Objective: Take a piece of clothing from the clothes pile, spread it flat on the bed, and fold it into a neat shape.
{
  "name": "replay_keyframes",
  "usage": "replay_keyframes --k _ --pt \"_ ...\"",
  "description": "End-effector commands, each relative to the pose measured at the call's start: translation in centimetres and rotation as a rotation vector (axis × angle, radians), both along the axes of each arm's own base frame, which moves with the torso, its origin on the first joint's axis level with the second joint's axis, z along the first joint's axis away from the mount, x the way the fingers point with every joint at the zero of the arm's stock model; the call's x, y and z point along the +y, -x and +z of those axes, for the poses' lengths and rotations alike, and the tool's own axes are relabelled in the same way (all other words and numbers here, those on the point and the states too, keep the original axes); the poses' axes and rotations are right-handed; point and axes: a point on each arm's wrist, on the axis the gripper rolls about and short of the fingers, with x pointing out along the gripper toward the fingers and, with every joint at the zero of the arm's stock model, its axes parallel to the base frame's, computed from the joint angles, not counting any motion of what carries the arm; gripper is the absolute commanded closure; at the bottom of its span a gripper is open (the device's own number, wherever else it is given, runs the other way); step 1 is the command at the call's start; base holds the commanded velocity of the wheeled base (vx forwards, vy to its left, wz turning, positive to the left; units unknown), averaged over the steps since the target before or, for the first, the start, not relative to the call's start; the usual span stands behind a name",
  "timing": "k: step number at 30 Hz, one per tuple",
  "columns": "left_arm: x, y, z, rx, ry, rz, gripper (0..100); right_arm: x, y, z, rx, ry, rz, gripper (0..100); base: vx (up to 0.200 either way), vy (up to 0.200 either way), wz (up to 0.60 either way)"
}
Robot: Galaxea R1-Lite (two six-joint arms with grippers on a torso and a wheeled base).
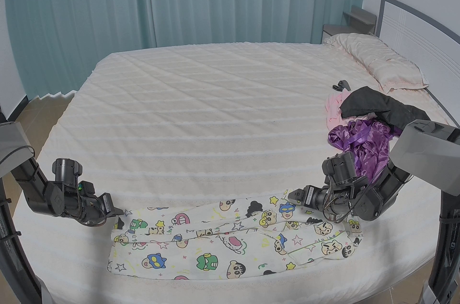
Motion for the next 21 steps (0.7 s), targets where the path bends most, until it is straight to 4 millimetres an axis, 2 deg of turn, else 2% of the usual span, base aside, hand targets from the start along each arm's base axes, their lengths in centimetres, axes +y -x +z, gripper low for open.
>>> replay_keyframes --k 1,2,4,8,15,21 --pt "0.1 -0.4 1.2 -0.038 0.005 0.017 100 0.0 0.0 -0.1 0.001 0.001 0.001 0 0.000 0.000 0.00" --pt "0.1 -0.4 1.2 -0.038 0.005 0.017 100 0.0 0.0 -0.1 0.001 0.001 0.001 0 0.000 0.000 0.00" --pt "0.2 -1.1 2.5 -0.067 0.040 0.065 100 0.0 0.0 -0.1 0.001 0.001 0.001 0 0.000 0.000 0.00" --pt "0.3 -2.0 2.9 -0.088 0.046 0.075 100 0.0 0.0 -0.1 0.001 0.001 0.001 0 0.000 0.000 0.00" --pt "0.6 -3.4 2.8 -0.053 0.054 0.080 100 0.0 0.0 -0.1 0.004 0.002 0.001 0 0.000 0.000 0.00" --pt "0.8 -4.5 1.6 -0.007 0.060 0.083 100 0.0 0.0 -0.2 0.004 0.002 -0.001 0 0.000 0.000 0.00"
